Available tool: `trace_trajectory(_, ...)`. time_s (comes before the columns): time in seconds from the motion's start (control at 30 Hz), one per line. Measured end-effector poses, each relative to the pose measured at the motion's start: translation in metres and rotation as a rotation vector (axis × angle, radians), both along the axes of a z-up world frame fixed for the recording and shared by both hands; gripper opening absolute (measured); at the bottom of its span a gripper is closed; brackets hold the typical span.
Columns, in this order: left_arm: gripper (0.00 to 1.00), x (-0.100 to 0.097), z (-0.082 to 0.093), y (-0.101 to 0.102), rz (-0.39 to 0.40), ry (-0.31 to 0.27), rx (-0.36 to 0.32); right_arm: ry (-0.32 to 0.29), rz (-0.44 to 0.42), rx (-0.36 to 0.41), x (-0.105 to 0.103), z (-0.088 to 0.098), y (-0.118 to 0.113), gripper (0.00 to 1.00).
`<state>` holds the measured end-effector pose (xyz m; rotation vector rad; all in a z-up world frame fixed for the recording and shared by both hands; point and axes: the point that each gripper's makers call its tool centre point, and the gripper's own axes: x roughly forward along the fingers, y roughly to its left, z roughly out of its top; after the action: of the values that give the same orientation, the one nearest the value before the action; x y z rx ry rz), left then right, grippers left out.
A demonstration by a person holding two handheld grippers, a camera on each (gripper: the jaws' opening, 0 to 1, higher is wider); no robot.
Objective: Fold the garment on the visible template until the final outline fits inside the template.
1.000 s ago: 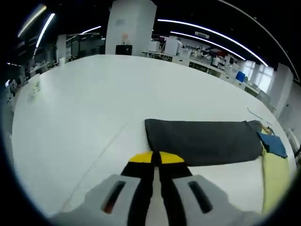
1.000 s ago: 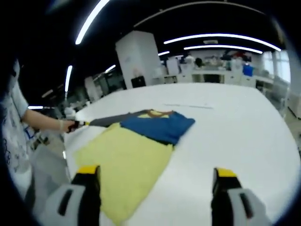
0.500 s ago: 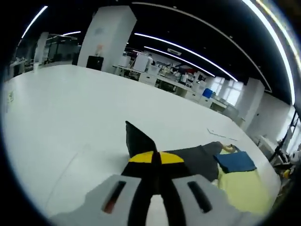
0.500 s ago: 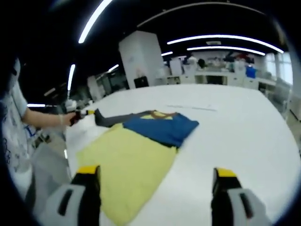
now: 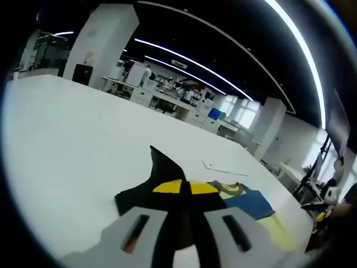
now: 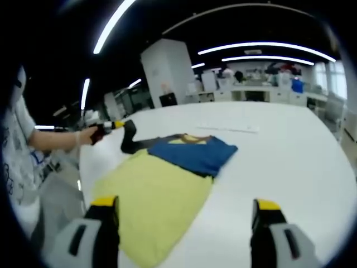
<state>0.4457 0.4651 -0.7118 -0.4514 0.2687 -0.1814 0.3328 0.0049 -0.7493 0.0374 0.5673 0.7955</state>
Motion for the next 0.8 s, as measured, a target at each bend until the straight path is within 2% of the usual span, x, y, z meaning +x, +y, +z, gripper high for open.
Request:
trace_trajectory(0.1, 0.00, 0.014, 0.009, -0.027, -0.043, -0.027, 0.004, 0.000, -0.005, 0.010, 0.001, 0.001, -0.002, 0.99)
trace_trajectory(0.17, 0.00, 0.019, 0.010, -0.035, -0.054, -0.026, 0.010, 0.002, -0.009, 0.009, 0.000, 0.001, -0.002, 0.99)
trace_trajectory(0.27, 0.00, 0.027, 0.018, -0.061, -0.081, -0.049, -0.022, 0.008, -0.008, 0.010, -0.002, -0.001, -0.003, 0.99)
trace_trajectory(0.37, 0.00, 0.035, 0.018, -0.070, -0.106, -0.051, -0.031, 0.014, -0.010, 0.008, -0.005, -0.004, -0.003, 0.99)
trace_trajectory(0.4, 0.00, 0.033, 0.019, -0.089, -0.125, -0.052, -0.042, 0.016, -0.013, 0.011, -0.006, -0.004, -0.003, 0.99)
trace_trajectory(0.5, 0.00, 0.042, 0.018, -0.106, -0.157, -0.051, -0.053, 0.021, -0.020, 0.023, -0.007, -0.004, -0.003, 0.99)
trace_trajectory(0.53, 0.00, 0.048, 0.018, -0.105, -0.161, -0.051, -0.051, 0.022, -0.022, 0.022, -0.008, -0.004, -0.003, 0.99)
trace_trajectory(0.67, 0.00, 0.053, 0.016, -0.138, -0.203, -0.047, -0.090, 0.025, -0.027, 0.022, -0.009, -0.005, -0.007, 0.99)
trace_trajectory(0.73, 0.00, 0.056, 0.013, -0.145, -0.223, -0.046, -0.097, 0.028, -0.032, 0.020, -0.009, -0.006, -0.008, 0.99)
trace_trajectory(0.8, 0.00, 0.059, 0.016, -0.166, -0.251, -0.047, -0.108, 0.029, -0.038, 0.022, -0.010, -0.007, -0.010, 0.99)
